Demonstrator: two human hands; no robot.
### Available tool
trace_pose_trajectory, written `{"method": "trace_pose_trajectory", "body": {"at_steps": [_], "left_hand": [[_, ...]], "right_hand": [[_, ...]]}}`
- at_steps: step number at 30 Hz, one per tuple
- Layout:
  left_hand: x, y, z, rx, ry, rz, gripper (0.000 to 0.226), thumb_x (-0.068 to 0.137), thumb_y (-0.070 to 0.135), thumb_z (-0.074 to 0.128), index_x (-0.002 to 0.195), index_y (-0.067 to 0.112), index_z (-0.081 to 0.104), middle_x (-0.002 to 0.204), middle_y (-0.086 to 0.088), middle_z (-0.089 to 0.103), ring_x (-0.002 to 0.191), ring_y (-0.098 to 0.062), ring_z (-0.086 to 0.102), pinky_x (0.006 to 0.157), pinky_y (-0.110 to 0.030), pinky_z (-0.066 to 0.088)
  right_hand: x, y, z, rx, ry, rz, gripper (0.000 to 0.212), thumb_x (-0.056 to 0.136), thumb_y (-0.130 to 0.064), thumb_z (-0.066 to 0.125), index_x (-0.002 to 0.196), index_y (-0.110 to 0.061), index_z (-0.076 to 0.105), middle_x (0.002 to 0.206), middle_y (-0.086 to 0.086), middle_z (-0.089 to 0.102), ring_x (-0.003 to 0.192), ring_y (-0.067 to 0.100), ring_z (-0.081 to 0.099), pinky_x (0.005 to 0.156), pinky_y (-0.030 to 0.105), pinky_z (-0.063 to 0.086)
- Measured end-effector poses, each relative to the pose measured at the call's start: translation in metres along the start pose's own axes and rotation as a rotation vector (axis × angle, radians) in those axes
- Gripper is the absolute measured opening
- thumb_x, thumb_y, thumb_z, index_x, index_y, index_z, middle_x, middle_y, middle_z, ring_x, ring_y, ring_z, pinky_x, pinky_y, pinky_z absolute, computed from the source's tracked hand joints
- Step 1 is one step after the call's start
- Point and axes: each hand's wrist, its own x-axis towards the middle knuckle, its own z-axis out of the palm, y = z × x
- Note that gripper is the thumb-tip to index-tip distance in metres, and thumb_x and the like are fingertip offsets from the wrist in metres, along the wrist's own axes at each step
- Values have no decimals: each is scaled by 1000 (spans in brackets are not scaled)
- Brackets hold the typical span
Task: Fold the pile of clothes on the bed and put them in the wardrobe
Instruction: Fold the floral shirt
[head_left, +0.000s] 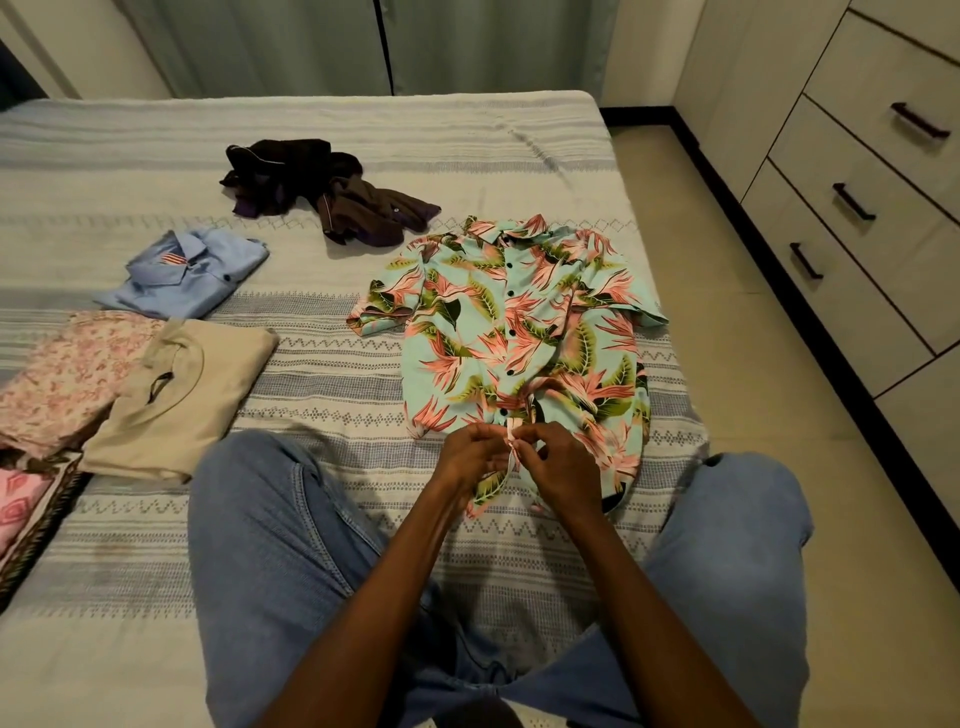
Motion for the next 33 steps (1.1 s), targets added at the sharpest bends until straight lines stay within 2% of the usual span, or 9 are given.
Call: {"method": "trace_pose_trajectory", "body": {"at_steps": [4,8,11,13,18,22,27,30,33], "left_hand": [[5,-2,-2,21,1,63,16,88,-10,62,96,2,56,90,-19,69,77,-27,69,72,-36,59],[4,-3,1,119,24,173,17,90,-7,62,97,7,56,87,-19,67,70,-24,68,56,-26,56],[4,-9,5,210,11,272,15,91,13,69,101,18,57,78,-8,66,68,-20,64,58,-29,49],[5,-11,5,281,5,316,21,89,20,72,104,18,57,73,-2,62,65,-15,59,56,-28,44],[5,-8,3,305,11,376,16,92,13,67,103,13,55,70,1,57,61,-11,54,53,-28,41],[5,-6,0,327,-28,424,16,94,17,67,103,13,54,74,2,58,69,-12,56,62,-29,44],[5,-1,-2,277,-68,410,17,94,17,67,102,12,54,75,5,57,72,-10,55,65,-26,45],[3,0,-2,309,-97,388,17,94,16,67,103,9,55,64,14,55,61,-3,53,56,-19,43],[2,1,-4,316,-87,361,17,92,14,69,103,9,58,65,6,57,59,-7,57,54,-21,46]], "right_hand": [[3,4,-1,42,-20,-41,13,91,-31,69,103,-30,73,102,-13,69,80,10,65,62,29,50],[7,11,-1,39,-53,-82,17,90,-30,71,107,-28,73,102,-9,68,82,12,66,65,34,55],[10,12,-1,47,-56,-83,16,89,-28,72,104,-29,70,100,-8,67,81,12,66,64,36,56],[10,12,0,69,-61,-79,15,88,-26,73,102,-28,68,98,-8,66,80,11,66,64,34,55],[11,11,-1,177,-94,-107,16,88,-21,74,103,-24,71,100,-5,68,86,9,67,68,27,58],[18,14,-6,270,-111,-78,13,87,-19,76,99,-20,74,98,-5,73,86,8,70,69,22,56],[18,10,-12,487,-71,27,8,89,-19,75,96,-16,76,92,-6,75,86,10,72,76,36,60],[18,6,-11,504,-75,49,10,88,-21,75,96,-14,75,90,-5,75,85,10,71,78,42,60],[20,9,-10,465,-128,86,13,85,-30,78,92,-22,70,86,-7,73,82,9,70,77,45,59]]}}
